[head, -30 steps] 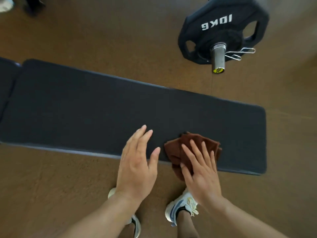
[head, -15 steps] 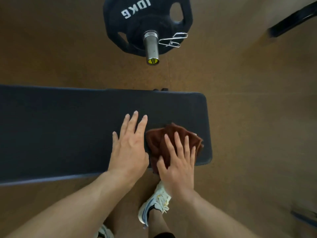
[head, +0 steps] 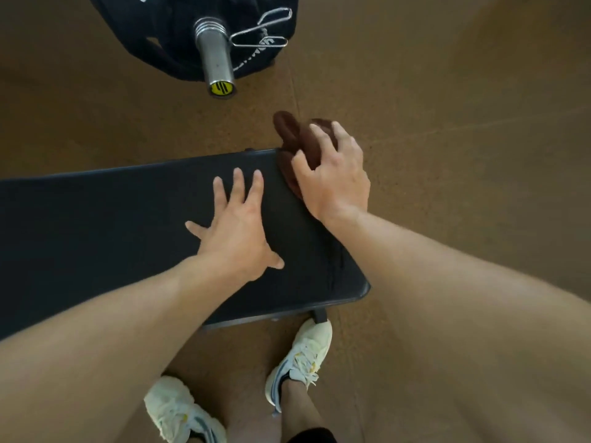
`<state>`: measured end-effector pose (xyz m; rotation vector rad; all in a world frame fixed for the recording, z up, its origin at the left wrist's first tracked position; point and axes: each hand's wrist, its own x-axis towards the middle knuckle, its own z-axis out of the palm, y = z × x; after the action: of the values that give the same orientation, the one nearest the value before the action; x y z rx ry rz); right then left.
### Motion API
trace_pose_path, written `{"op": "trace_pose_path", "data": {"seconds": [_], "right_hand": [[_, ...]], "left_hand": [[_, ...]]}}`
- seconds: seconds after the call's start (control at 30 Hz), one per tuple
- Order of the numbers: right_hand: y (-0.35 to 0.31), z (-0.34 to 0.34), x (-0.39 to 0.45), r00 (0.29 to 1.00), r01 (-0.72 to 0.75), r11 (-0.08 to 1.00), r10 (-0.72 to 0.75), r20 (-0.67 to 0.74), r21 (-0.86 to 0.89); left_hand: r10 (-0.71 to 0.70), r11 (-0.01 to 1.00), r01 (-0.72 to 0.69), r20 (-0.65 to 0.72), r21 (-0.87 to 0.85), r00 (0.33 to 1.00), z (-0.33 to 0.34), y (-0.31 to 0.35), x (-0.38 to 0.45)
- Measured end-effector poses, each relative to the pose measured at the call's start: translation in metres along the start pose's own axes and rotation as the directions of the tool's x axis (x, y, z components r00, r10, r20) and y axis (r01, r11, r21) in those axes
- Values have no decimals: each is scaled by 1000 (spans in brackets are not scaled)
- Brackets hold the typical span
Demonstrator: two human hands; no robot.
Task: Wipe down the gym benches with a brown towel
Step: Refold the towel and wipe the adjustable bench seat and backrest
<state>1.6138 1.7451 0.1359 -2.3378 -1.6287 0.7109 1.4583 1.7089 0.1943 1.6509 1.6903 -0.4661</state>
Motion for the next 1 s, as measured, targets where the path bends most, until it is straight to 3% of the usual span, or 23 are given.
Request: {"op": "trace_pose_path", "data": {"seconds": [0.1,0.23,0.4,0.57,0.67,0.83,1.0], "right_hand": [[34,-3,-82,983,-182,972,184,4,151],[53,4,-172,972,-236,965,234,31,118],[33,3,-96,983,-177,976,182,-35,125],[0,-9,23,998,-53,995,51,24,90],[3,-10,32,998,-7,994,1,60,105],[52,-14,-63,974,-220,894,226,32,389],[71,11,-180,933,-329,876,360,-24,353]], "left_hand": [[-23,993,21,19,113,1000,4,9,4],[-42,986,40,8,159,999,5,11,5],[-79,984,74,23,160,997,3,15,8],[-84,979,81,6,187,996,5,15,7],[-81,976,79,1,202,997,5,14,7],[-65,984,62,13,168,998,4,14,7],[-24,976,27,-18,217,1000,6,10,6]]}}
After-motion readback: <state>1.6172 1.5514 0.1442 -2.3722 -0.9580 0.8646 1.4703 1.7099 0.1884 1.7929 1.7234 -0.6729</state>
